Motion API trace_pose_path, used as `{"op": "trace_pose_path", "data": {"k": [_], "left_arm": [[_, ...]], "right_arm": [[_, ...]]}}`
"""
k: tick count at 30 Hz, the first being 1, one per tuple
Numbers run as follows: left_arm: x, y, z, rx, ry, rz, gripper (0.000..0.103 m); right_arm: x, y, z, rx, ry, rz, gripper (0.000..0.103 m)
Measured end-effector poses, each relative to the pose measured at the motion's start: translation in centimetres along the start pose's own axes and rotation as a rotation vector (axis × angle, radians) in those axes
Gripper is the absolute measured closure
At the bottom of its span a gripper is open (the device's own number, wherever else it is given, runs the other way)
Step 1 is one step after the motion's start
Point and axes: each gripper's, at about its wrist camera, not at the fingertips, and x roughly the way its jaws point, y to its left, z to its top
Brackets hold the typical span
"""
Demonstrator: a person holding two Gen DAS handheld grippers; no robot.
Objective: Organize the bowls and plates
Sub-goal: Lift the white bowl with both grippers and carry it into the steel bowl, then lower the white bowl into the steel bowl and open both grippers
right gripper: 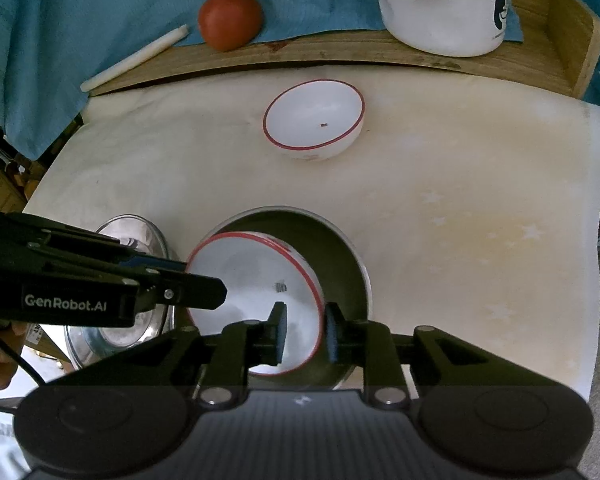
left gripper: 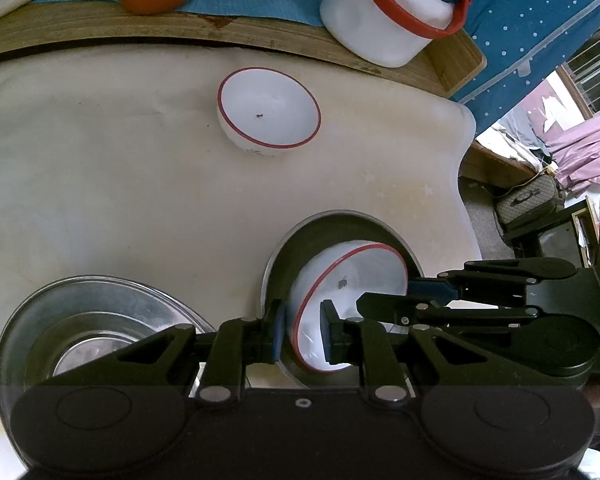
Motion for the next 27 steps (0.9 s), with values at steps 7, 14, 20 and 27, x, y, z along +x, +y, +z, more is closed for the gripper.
{"op": "trace_pose_path", "data": {"k": [7,14,20,27], "left_arm": [[-0.2,0.0,0.0,-0.001,-0.007,-0.004,0.082],[-0.4,0.2,-0.3,0.001,-0.014,-0.007,0.081],[-1.2,-0.1,-0.4,0.017,-0.04,-0.013,0.074],[-2.1,0.2,-0.4,0.001,-0.072,-0.018,0.064]], "right_arm": [[0.1,0.2,-0.2,-0.001,-0.001,-0.002,0.074],[0.2,0.4,-0.4,-0.003,-0.003,-0.009,0.073],[-0.2,0.4,-0.4,-0.011,-0.014,-0.013,0.069],[-0.9,0.5,-0.6,-0.022,-0.04,-0.016,0.067]]}}
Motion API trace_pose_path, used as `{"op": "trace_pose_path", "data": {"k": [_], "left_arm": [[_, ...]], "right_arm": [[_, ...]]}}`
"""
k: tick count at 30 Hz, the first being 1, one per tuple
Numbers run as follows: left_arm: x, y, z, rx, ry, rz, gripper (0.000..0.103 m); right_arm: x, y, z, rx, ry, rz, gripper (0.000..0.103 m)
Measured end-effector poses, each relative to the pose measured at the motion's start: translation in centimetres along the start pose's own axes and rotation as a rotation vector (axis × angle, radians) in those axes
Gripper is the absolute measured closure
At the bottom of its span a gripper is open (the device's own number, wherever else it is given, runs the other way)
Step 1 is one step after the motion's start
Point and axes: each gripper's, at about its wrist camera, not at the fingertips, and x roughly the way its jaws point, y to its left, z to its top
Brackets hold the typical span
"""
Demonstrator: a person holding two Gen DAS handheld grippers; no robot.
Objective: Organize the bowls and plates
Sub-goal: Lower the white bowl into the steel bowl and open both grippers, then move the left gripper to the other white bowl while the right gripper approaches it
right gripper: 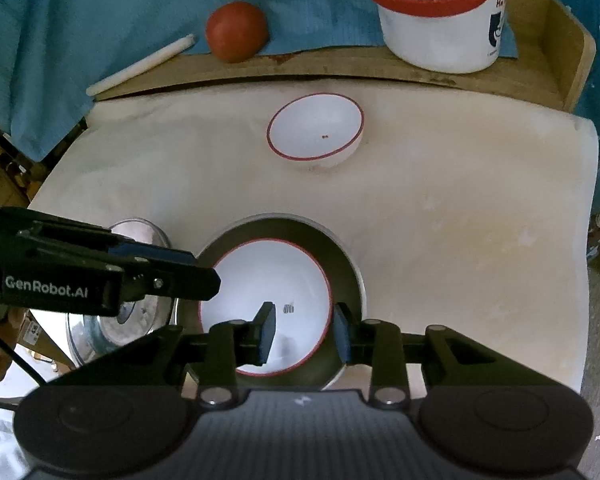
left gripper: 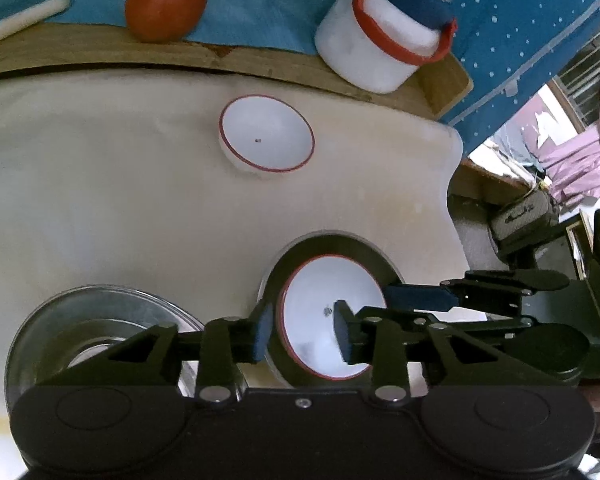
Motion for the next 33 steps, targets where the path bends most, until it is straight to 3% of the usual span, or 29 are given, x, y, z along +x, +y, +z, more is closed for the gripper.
{"op": "trace_pose_path", "data": {"k": [2,5,9,20,23,33], "left_arm": [[-0.5,0.2,0.0,-0.009,-0.019,0.005,0.051],[-1.1,0.5,0.2,-0.025,-0.045,0.011,0.038],[-1.7,1.0,0.5,-0.042,-0.069,0.021,0.031],[-2.1,2.5,2.1,-0.111,-0.13,0.065,0.001],[-1.8,3.2,2.7,-0.131,-0.147,0.083,0.001],[-0.5,4.9,5.1,-0.192,-0.188,0.143,0.001]], "right_arm": [[-0.3,-0.1,0.1,-0.012,-0.011,-0.006,0.057],[-0.7,0.0,0.1,-0.021,-0.026,-0.001,0.051],[-1.0,0.3,0.3,-0.033,-0.037,0.003,0.044],[-1.2,-0.4,2.5,-0.037,-0.09,-0.02,0.01],[-0.8,-0.7,3.2,-0.021,-0.104,-0.025,0.001],[0.5,-3.4,5.4,0.062,-0.139,-0.051,0.0]]}}
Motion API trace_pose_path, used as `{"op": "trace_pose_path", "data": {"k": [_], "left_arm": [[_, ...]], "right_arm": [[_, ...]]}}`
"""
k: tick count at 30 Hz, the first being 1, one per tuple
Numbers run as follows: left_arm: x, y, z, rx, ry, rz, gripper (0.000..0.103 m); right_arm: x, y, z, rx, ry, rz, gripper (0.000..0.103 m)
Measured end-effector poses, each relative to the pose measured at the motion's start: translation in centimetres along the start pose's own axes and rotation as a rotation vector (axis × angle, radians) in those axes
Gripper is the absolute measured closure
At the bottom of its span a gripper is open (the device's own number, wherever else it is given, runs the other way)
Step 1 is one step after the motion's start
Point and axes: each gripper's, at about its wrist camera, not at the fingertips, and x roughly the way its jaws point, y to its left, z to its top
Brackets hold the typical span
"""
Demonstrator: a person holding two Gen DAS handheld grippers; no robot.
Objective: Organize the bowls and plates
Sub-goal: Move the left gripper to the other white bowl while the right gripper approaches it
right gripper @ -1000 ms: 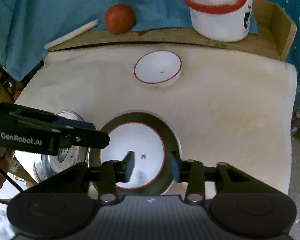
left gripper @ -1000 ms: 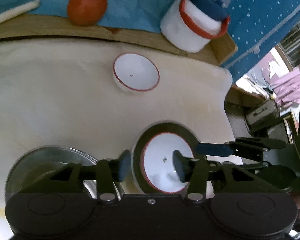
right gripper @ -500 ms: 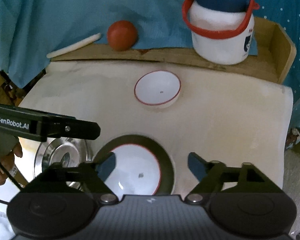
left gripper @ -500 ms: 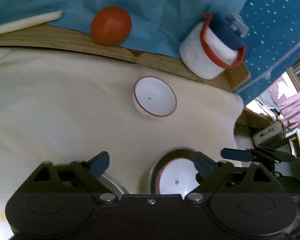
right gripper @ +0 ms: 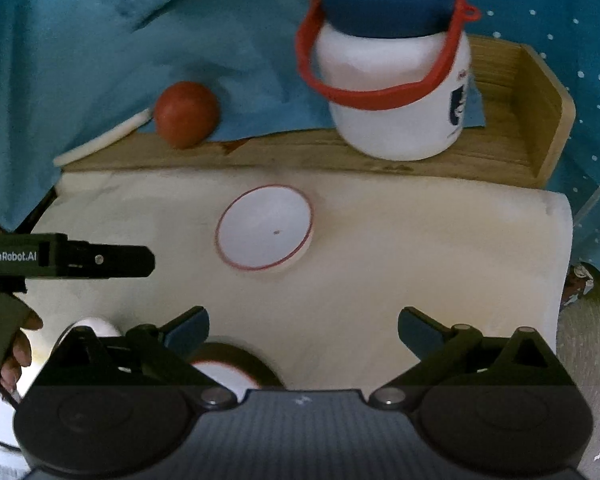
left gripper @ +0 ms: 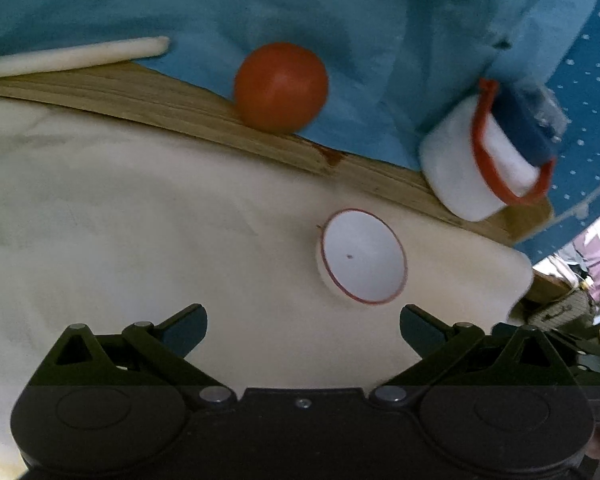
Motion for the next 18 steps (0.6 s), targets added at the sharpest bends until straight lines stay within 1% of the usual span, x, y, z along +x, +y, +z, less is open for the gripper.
{"op": "trace_pose_path", "data": {"k": [7,13,18], "left_arm": [[2.6,-0.1,1.7,0.01,0.012,0.036,0.001],[4.2,-0.2,2.4,0.028,0.017,0.062,0.001],[4.8,-0.2,2.6,0.042,0.014,0.077,0.001]], "right_arm": [[1.9,-1.0,1.2,0.015,-0.031,-0.026,0.0],[3.8,-1.1,2.5,0.001,-0.041,-0.032,0.001],[4.8,-1.2,3.2,-0.014,-0.045,-0.038,0.001]]}}
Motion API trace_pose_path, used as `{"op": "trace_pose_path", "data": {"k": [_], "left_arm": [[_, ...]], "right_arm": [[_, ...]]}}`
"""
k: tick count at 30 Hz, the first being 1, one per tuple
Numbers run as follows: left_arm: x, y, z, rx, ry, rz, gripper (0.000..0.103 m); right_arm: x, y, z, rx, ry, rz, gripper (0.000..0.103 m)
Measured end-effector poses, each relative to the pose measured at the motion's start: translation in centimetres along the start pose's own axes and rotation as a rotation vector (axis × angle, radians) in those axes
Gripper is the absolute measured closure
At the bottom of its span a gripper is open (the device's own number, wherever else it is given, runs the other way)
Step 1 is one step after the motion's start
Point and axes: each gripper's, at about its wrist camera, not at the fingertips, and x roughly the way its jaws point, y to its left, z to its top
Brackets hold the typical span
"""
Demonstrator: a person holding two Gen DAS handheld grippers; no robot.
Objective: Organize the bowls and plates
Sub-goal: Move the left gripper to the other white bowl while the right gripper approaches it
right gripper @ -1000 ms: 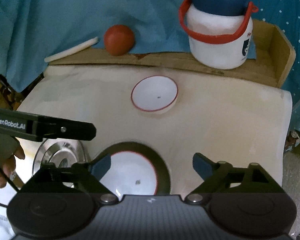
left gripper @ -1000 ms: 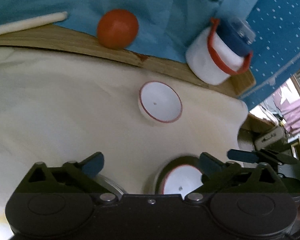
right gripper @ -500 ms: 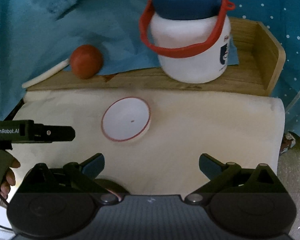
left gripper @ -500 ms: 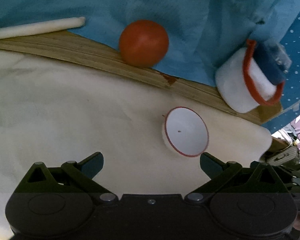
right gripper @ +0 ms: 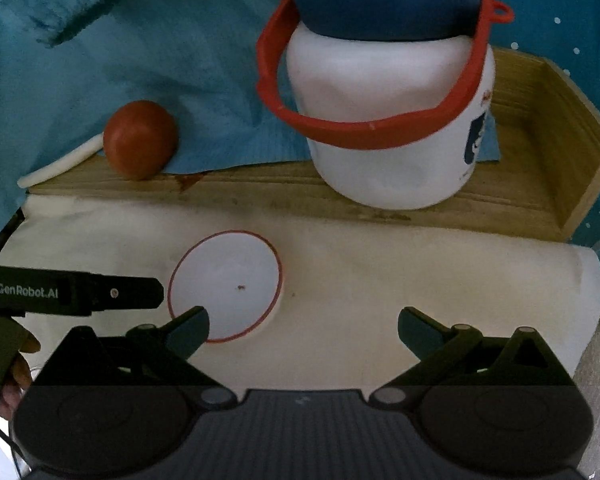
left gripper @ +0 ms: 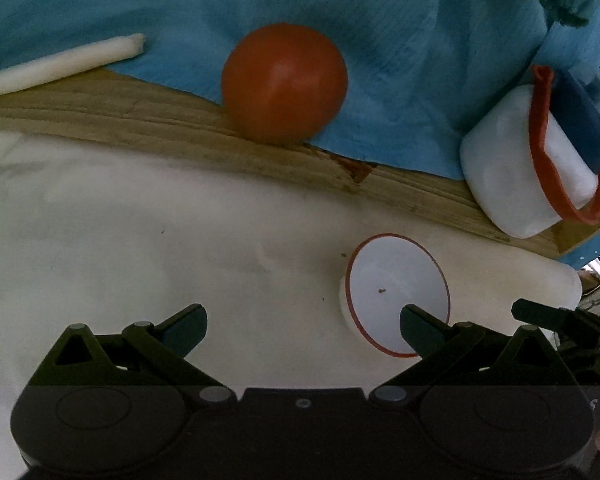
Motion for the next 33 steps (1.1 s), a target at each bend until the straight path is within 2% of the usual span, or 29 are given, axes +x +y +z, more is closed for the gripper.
{"op": "trace_pose_path", "data": {"k": [9,24,30,33], "left_arm": [[1.0,-0.3,0.2,0.004,0.004,0.018,0.001],[1.8,-0.7,0.1,0.045,0.002,0.051,0.001],[2.1,-0.8,0.1,0.051,0.018,0.051,0.013],[2.4,-1.1,0.0,0.053,0.021,0.037,0.019]], "right_arm": [[1.1,0.2,0.3,-0.02,0.0,-0.015,0.005],[2.6,0.6,0.3,-0.024,0.024,-0.006,0.025],[3.0,0.7,0.4,-0.033,0.023,0.015,0.035],[3.2,0.8,0.5,-0.031,0.021,0.029,0.044]]}}
